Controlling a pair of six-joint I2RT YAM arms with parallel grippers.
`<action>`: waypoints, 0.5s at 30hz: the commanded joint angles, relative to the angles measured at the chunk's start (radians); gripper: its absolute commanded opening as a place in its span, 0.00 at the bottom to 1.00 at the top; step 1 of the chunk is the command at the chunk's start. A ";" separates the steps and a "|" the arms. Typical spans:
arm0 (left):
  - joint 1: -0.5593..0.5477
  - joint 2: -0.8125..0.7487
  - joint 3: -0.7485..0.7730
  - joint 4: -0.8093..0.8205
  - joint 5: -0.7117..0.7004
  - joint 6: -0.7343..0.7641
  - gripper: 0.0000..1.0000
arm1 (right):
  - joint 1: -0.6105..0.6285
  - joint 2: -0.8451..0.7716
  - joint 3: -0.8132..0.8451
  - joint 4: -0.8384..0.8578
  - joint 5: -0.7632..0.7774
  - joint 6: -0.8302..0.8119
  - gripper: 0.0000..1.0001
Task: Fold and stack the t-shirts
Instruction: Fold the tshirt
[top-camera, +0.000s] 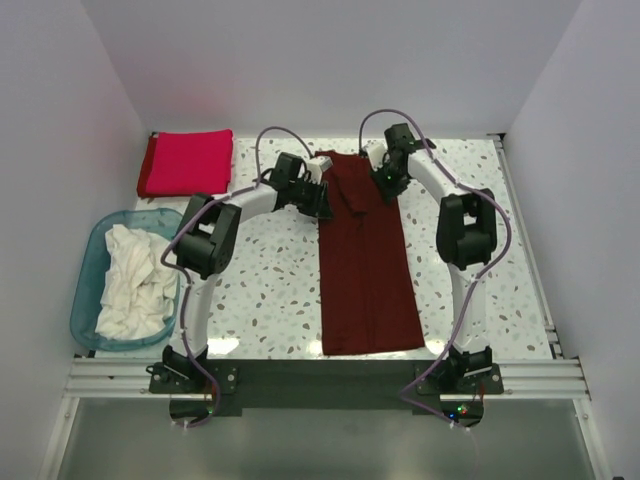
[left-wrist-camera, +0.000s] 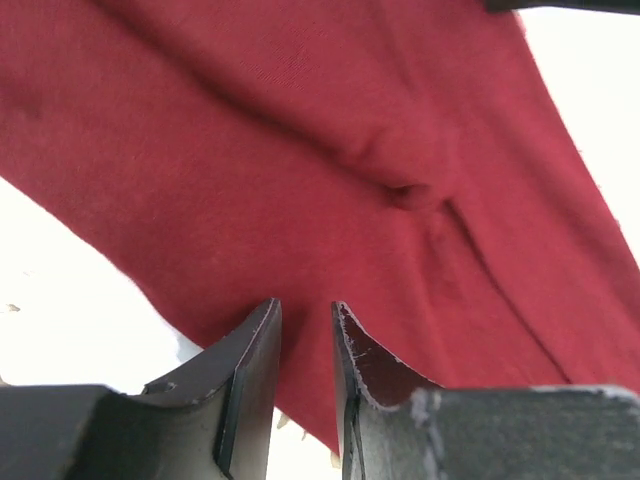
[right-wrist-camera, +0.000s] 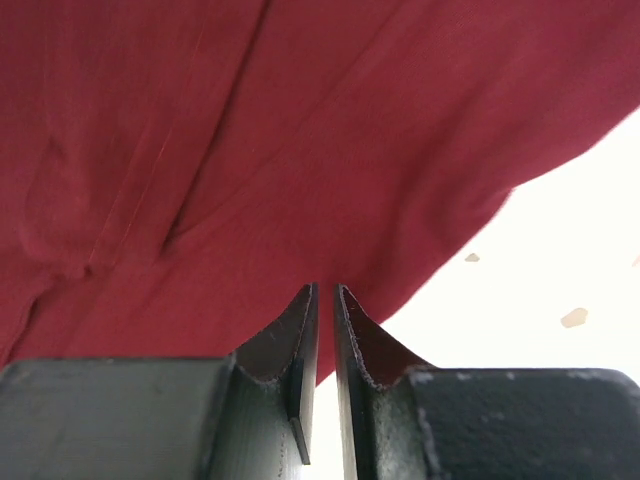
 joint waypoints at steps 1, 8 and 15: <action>0.005 0.035 0.041 -0.020 -0.038 -0.014 0.31 | -0.001 -0.018 -0.036 -0.049 -0.064 -0.024 0.15; 0.037 0.063 0.058 -0.094 -0.096 0.043 0.29 | 0.001 0.014 -0.049 -0.045 -0.095 -0.021 0.15; 0.103 0.075 0.084 -0.141 -0.125 0.088 0.28 | 0.001 0.167 0.113 -0.017 -0.111 0.063 0.15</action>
